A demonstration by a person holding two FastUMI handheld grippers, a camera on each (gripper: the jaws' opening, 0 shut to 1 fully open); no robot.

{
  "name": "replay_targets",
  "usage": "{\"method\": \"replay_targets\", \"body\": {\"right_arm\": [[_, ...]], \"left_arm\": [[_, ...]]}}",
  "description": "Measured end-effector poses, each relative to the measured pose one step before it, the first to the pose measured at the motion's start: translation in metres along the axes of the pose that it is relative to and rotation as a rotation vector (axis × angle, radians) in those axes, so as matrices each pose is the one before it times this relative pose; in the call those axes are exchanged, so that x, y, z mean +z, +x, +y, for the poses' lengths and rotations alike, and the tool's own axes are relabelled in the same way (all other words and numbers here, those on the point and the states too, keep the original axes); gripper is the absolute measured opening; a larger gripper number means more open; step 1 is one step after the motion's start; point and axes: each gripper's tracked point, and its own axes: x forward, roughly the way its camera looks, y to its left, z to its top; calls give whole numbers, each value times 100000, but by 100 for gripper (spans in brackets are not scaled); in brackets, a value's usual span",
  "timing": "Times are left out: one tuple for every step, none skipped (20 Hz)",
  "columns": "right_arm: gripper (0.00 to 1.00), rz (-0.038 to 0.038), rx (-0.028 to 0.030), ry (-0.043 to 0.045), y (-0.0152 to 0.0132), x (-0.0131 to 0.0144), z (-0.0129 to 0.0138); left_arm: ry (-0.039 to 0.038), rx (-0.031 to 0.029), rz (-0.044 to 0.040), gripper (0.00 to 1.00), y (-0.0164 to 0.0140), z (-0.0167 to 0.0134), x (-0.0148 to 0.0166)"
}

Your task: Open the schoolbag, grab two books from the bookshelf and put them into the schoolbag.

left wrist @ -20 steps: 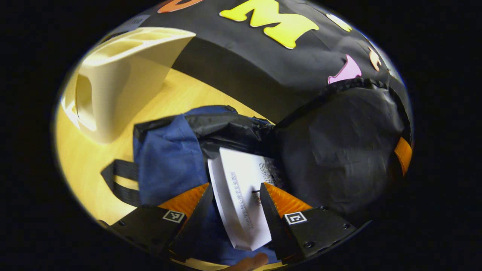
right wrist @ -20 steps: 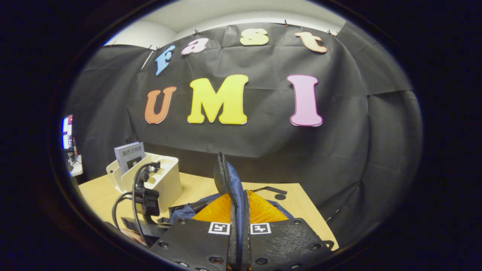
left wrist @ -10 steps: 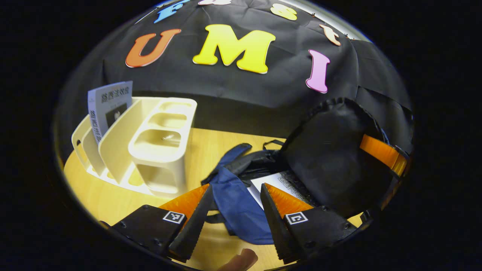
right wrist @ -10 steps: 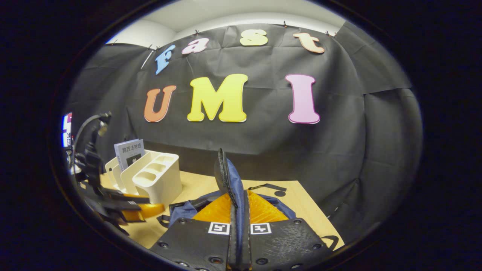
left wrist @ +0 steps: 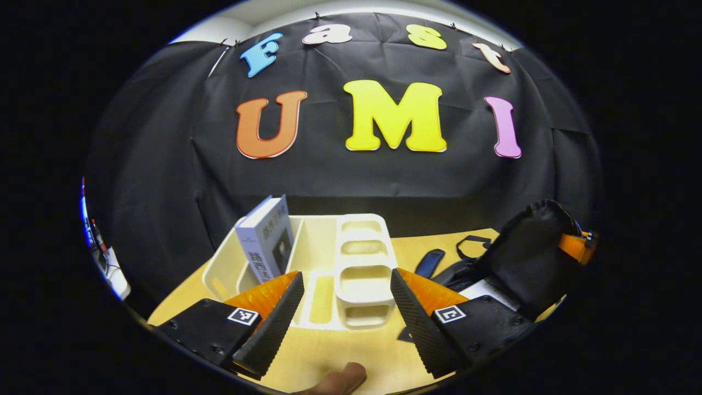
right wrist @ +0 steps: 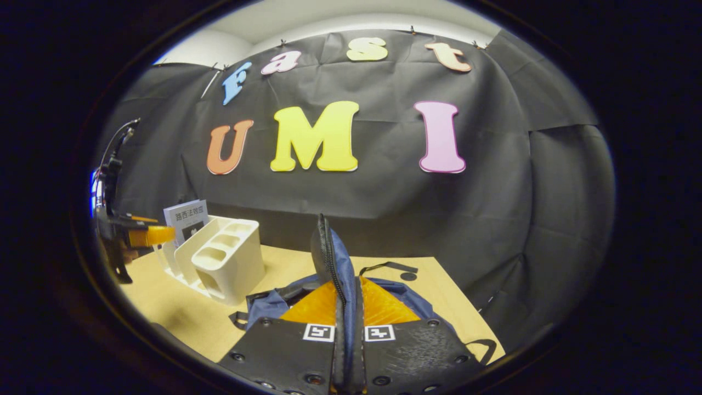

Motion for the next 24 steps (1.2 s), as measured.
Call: {"method": "replay_targets", "body": {"right_arm": [[5,592,-69,-262,90,-160,-7],[6,372,153,-235,-36,-289,34],[6,128,311,-45,10,-77,5],[5,299,386,251,12,-132,-35],[5,-116,302,304,-8,-105,-53],[5,-451,167,565,-111,-238,-165],[5,-291,412,831,-25,-61,-135],[5,-292,252,1084,-80,-181,-170],[5,-290,148,1236,-60,-103,-215],[5,-15,285,1070,-35,-138,-90],[5,31,261,596,9,-138,-67],[5,11,-178,395,-39,-237,-244],[5,120,-429,459,-63,-42,-228],[6,-109,-11,763,-70,-52,-119],[5,94,387,204,-98,-86,-11],[5,119,-12,-94,-68,-118,-62],[6,269,-112,-84,-1,-107,-119],[5,305,63,-6,-92,-194,10],[6,576,54,-63,-9,-149,-41],[6,37,75,-171,-116,-159,9],[5,18,76,-60,29,-67,-8],[5,227,86,-23,68,-175,50],[5,204,80,11,10,-84,60],[5,234,54,80,10,-81,-74]], "left_arm": [[-1135,1731,-748,100,435,1150,929],[-489,2158,213,100,539,1022,673],[-518,1753,-100,100,481,1152,903],[-97,2156,164,100,698,1064,882],[624,1075,-379,100,927,852,1160],[1515,1024,602,100,774,944,835],[852,723,230,100,928,977,707],[990,-187,106,100,933,737,805],[859,-1040,1745,100,1216,365,537],[31,55,2121,99,1091,626,243],[-266,375,4053,99,1163,585,-90],[257,1067,3601,99,1223,585,-40],[1117,32,3771,99,1250,156,-202],[1320,259,2629,99,1019,306,-77],[1300,-554,4017,99,968,263,-389],[653,160,3453,99,997,216,-291],[860,-407,4651,99,1001,85,-555],[172,-1724,4575,99,836,-422,-610],[1223,275,4714,99,750,-193,-545],[2333,1161,3447,99,724,-48,-182],[2202,975,2331,98,235,438,-561],[1608,469,1820,98,177,-283,-381],[549,-564,1756,97,97,-200,-260],[-164,-538,2678,96,32,-162,-231]]}}
